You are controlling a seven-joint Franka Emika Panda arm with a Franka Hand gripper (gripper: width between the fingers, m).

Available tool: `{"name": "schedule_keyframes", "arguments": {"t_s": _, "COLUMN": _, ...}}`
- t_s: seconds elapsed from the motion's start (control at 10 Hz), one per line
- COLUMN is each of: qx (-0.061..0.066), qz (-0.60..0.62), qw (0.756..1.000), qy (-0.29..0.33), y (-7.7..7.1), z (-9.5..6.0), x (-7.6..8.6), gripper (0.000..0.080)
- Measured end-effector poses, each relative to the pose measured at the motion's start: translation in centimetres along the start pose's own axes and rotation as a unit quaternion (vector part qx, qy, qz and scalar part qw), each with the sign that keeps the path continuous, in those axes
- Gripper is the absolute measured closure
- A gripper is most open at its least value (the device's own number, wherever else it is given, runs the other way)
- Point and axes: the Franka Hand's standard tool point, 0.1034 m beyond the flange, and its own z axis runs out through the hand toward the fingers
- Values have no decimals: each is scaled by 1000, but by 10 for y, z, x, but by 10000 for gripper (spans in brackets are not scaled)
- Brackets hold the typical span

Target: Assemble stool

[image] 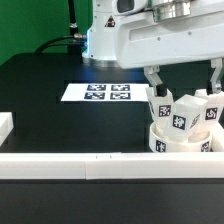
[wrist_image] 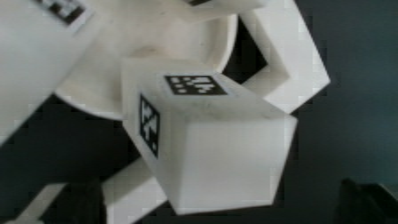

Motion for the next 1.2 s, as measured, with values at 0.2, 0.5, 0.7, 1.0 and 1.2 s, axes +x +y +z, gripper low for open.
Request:
{"name": "schedule_keyframes", "arguments": {"t_s": 0.2, "qx": -3, "qz": -59, "qw": 998, "qy": 1, "y": 1, "z": 0, "x": 1, "gripper": 150}}
{"name": "schedule_keyframes", "arguments": {"t_s": 0.5, "qx": -19, "qz": -230, "qw": 973, "qy": -1, "y": 1, "z": 4, "x": -1, "gripper": 150}}
{"name": "schedule_keyframes", "arguments": {"t_s": 0.7, "qx": -28, "qz": -358, "qw": 933, "qy": -15, "y": -6, "z": 8, "x": -3, "gripper": 150}}
{"name": "schedule_keyframes", "arguments": {"t_s": 1.0, "qx": -37, "qz": -449, "qw": 892, "qy": -35, "y": -9, "z": 11, "x": -7, "gripper": 150}}
{"name": "schedule_keyframes", "arguments": {"t_s": 1.2, "qx": -40, "qz": -471, "qw": 880, "qy": -46, "y": -7, "z": 11, "x": -9, "gripper": 150}}
